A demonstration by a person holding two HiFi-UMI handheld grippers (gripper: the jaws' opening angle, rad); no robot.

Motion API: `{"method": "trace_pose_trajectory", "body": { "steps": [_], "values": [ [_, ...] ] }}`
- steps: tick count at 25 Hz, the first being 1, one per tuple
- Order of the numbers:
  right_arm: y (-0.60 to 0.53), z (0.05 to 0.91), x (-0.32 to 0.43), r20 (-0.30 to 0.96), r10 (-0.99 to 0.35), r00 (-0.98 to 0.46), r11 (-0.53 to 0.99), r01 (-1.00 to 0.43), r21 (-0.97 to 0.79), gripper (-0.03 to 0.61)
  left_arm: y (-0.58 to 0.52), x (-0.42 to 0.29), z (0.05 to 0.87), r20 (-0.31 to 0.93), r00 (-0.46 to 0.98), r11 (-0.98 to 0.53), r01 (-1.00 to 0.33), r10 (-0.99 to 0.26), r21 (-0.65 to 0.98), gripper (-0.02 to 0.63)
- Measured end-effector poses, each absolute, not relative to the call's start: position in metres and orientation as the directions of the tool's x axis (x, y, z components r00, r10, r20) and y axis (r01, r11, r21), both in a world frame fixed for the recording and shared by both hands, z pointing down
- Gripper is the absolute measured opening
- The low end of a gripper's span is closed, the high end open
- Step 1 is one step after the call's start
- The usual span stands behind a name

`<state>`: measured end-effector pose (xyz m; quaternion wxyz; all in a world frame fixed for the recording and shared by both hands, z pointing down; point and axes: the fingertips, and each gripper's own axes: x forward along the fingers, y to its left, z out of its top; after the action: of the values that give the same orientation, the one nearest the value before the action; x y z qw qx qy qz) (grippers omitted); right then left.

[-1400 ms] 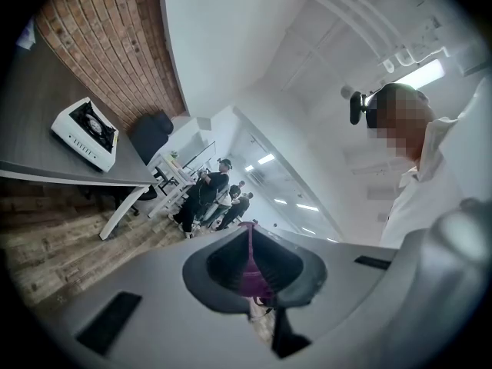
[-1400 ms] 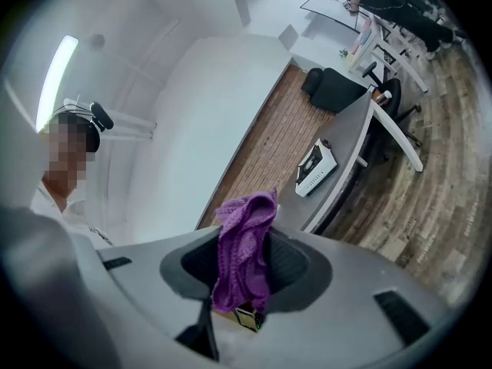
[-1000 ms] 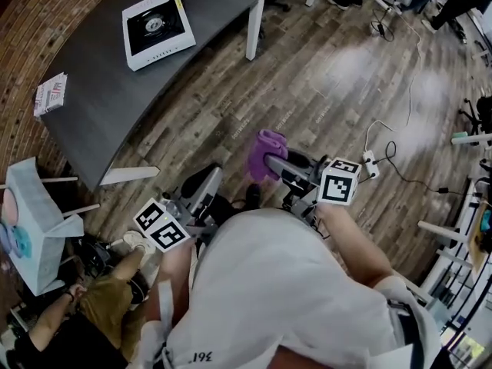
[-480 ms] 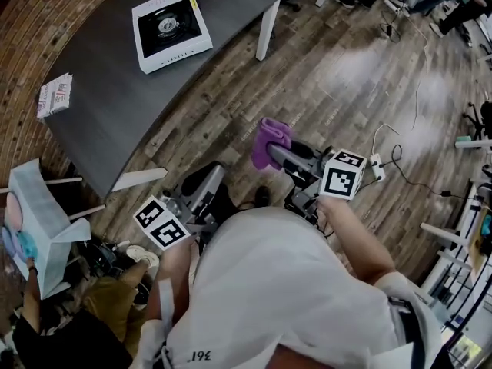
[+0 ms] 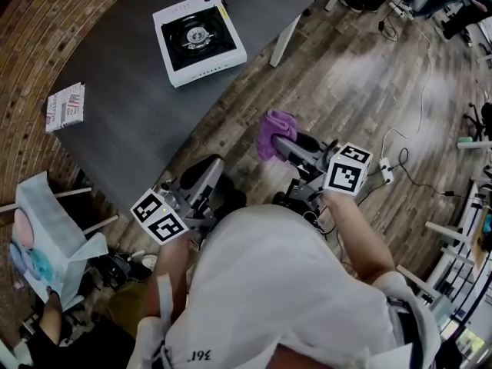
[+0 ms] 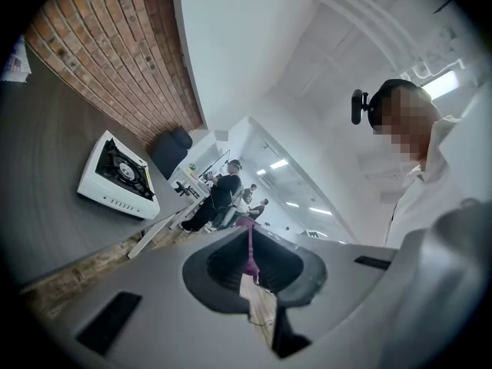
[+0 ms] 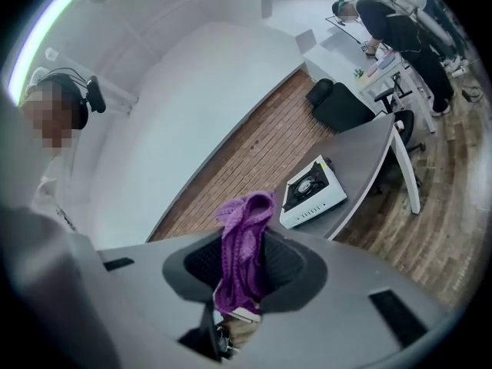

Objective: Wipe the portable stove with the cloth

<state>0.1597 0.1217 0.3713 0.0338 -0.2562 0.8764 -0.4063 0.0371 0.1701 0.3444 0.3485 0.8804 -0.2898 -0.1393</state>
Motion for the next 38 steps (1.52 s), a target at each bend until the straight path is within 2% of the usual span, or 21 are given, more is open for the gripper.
{"method": "trace_pose_trajectory", "body": {
  "steps": [9,20,38],
  "values": [
    [0.09,0.371,0.099,0.212,-0.506,-0.836,0.53,-0.495,-0.688,0.115,0.138,-0.039,0.354,-0.056,0.794,-0.588,-0.398,-0.605,0.704,0.023],
    [0.047,0.362,0.071,0.213,-0.497,-0.841,0.56,-0.499,-0.662,0.117,0.108,-0.071,0.355,-0.063,0.762,-0.571,-0.425,-0.645,0.702,0.023],
    [-0.153,0.386,0.057,0.296,-0.277,-0.914,0.649,-0.405,-0.644,0.121,-0.055,-0.069,0.365,-0.003,0.585,-0.435,-0.599,-0.811,0.673,0.022]
  ]
}}
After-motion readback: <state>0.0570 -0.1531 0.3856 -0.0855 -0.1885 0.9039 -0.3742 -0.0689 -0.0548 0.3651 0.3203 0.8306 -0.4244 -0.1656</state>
